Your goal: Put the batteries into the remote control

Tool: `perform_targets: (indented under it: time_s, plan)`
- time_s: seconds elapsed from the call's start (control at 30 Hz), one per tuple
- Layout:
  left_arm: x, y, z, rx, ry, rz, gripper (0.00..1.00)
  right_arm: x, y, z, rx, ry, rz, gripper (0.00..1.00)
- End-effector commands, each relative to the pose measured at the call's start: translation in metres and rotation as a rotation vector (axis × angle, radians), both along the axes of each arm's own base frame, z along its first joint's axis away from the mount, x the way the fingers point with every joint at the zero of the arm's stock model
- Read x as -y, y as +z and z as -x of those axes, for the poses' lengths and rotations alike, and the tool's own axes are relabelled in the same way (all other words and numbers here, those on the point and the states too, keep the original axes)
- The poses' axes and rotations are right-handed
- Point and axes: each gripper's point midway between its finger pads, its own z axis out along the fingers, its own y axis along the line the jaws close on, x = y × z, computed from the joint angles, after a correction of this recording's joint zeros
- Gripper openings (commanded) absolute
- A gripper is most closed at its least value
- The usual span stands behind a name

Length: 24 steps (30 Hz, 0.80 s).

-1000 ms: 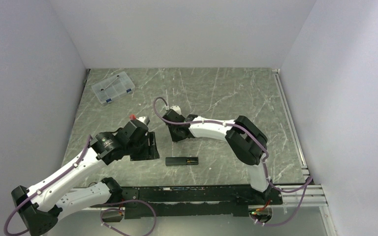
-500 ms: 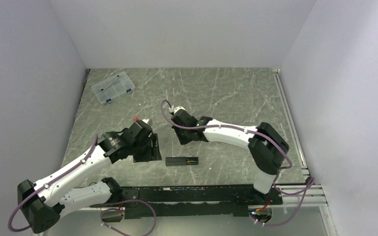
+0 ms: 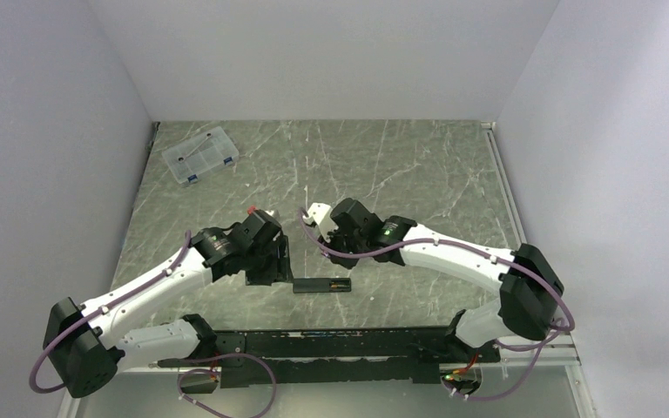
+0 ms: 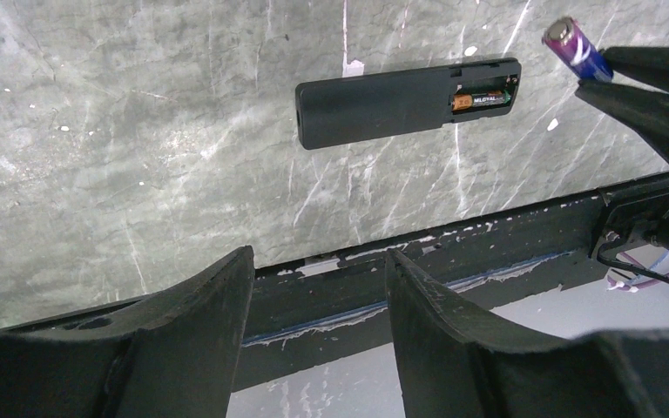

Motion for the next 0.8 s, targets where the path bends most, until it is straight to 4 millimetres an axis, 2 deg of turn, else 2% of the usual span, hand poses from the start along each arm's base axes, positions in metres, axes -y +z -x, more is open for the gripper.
perform_targets:
  time_s: [0.0, 0.33, 0.4, 0.77]
  plan:
    - [0.008, 0.003, -0.005, 0.013, 0.004, 0.039, 0.62, 0.016, 0.003, 0.011, 0.055, 0.165, 0.063, 0.0]
    - [0.011, -0.004, -0.003, -0.001, -0.006, 0.045, 0.62, 0.038, -0.012, 0.03, 0.04, 0.329, 0.151, 0.0]
    - [0.013, -0.006, -0.002, -0.009, -0.01, 0.052, 0.62, 0.04, -0.017, 0.029, 0.038, 0.328, 0.173, 0.0]
    - [0.018, -0.009, 0.0, -0.025, -0.027, 0.071, 0.62, 0.041, -0.036, 0.034, -0.012, 0.397, 0.254, 0.0]
